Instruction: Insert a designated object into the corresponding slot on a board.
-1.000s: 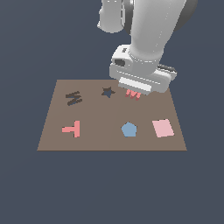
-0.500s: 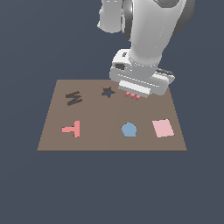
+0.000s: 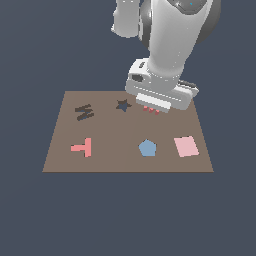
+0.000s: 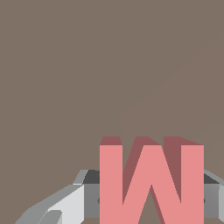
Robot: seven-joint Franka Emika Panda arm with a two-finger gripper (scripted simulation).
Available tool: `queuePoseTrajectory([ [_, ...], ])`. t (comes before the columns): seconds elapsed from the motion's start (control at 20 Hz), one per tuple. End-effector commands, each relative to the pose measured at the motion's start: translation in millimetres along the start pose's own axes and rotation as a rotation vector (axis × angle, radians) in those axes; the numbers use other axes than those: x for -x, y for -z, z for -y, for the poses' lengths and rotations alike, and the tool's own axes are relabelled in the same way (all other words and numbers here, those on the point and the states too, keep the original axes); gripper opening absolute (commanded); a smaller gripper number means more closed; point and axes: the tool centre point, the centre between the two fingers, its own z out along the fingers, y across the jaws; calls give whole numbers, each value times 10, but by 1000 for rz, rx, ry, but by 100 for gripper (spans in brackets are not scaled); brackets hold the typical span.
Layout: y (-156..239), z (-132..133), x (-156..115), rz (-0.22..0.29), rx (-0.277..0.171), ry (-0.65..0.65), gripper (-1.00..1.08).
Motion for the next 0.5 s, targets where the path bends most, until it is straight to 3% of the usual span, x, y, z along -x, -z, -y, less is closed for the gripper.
queuePoseTrajectory([
  [0.0, -9, -6, 0, 1, 1, -1, -100],
  [0.45, 26, -6, -2, 1, 1, 0, -100],
])
